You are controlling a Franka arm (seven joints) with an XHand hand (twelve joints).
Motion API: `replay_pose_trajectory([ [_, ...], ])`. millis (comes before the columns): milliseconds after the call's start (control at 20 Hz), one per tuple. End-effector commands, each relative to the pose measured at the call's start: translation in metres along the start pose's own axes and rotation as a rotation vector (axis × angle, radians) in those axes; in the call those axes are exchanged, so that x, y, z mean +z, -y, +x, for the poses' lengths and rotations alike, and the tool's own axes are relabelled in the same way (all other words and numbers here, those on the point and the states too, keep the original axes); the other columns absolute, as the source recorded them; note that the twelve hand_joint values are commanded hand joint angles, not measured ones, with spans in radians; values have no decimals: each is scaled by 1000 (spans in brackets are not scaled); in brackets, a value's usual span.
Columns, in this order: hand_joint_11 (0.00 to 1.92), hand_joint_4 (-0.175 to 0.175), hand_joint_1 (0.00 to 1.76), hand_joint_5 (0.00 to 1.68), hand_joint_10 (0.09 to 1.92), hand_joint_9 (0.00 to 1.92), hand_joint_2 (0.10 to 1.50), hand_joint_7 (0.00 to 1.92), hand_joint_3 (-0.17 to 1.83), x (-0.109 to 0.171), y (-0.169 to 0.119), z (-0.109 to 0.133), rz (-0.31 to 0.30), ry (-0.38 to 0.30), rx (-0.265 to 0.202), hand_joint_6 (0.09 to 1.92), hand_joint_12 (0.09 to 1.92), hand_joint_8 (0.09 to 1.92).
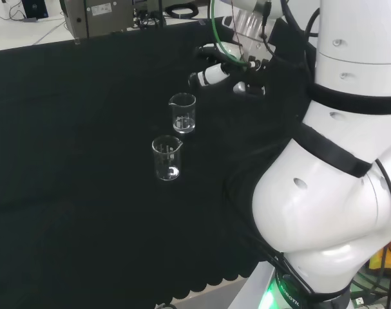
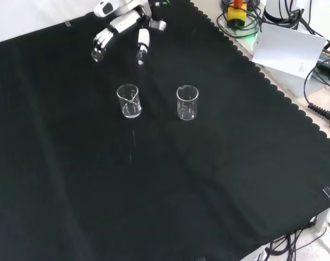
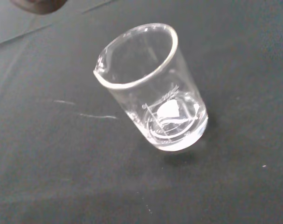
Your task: Pick up the beaker on the right.
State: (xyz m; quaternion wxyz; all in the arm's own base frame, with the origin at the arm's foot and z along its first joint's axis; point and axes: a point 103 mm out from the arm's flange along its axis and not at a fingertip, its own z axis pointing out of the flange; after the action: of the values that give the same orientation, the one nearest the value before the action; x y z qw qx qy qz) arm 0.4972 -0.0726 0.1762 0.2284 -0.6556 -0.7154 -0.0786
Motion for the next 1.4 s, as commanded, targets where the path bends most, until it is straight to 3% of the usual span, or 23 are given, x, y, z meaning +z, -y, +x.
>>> replay_pose_trajectory([
  [50, 0, 2, 712, 265, 612, 218, 758, 80, 181, 17, -16, -7, -18, -54, -67, 87, 1259, 509],
  [900, 0, 2, 801, 265, 577, 236, 682, 94, 260, 64, -26, -17, 40, -134, -170, 87, 1248, 501],
  [1100, 0, 4, 850, 253, 565, 221, 608, 74, 401, 72, -30, -21, 49, -187, -186, 87, 1213, 484],
  [1400, 0, 5, 866, 265, 563, 217, 594, 73, 432, 84, -34, -25, 50, -280, -232, 87, 1199, 483],
])
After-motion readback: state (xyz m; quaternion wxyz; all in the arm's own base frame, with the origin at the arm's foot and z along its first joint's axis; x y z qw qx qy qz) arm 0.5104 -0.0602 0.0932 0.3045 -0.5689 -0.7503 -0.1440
